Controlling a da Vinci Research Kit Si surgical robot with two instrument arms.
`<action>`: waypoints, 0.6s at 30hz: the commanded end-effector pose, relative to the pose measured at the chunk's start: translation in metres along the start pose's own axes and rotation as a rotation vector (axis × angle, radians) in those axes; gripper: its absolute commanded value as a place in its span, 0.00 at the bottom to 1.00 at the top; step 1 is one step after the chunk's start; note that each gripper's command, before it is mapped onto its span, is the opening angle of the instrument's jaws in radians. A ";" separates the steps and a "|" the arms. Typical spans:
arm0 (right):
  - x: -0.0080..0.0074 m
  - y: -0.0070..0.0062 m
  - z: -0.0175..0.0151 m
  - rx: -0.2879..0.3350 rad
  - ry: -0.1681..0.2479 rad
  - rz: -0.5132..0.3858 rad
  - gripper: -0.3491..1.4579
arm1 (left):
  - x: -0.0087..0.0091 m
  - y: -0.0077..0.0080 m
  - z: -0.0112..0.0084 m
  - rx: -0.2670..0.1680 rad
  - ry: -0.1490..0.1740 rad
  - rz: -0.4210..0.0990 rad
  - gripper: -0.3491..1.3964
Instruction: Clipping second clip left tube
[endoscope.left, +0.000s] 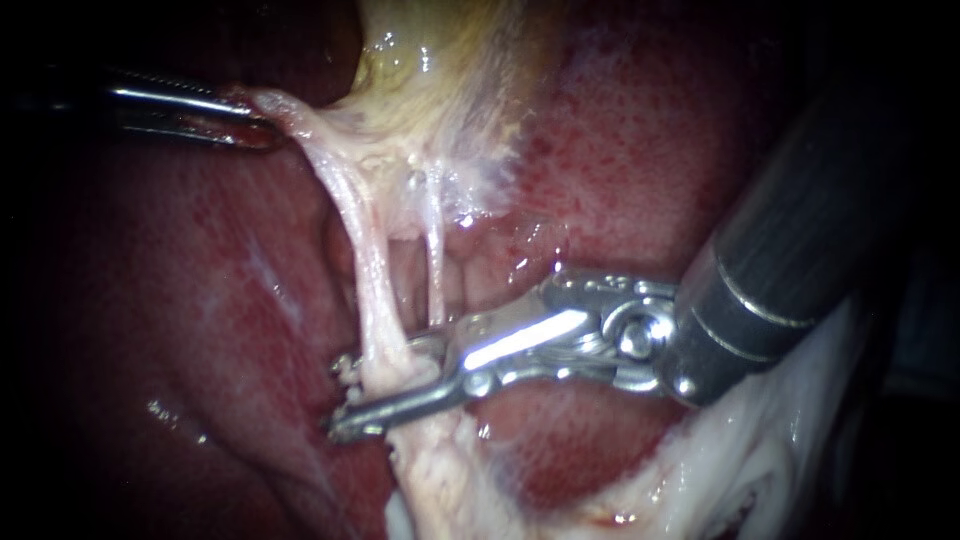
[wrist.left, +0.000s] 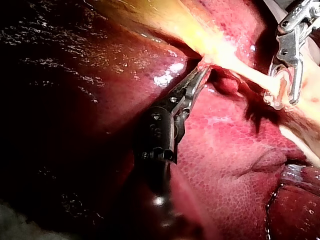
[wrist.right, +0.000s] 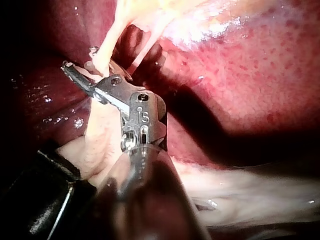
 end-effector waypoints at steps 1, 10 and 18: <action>-0.0001 0.0000 0.0000 0.002 -0.002 -0.001 0.27 | 0.0000 0.0000 0.0000 0.000 0.000 0.000 0.00; 0.0000 -0.0002 -0.0004 0.026 -0.017 -0.006 0.00 | 0.0000 0.0000 0.0000 0.000 0.000 0.000 0.00; 0.0000 -0.0008 -0.0002 0.034 -0.023 0.015 0.00 | 0.0000 -0.0001 0.0001 0.001 0.000 0.000 0.00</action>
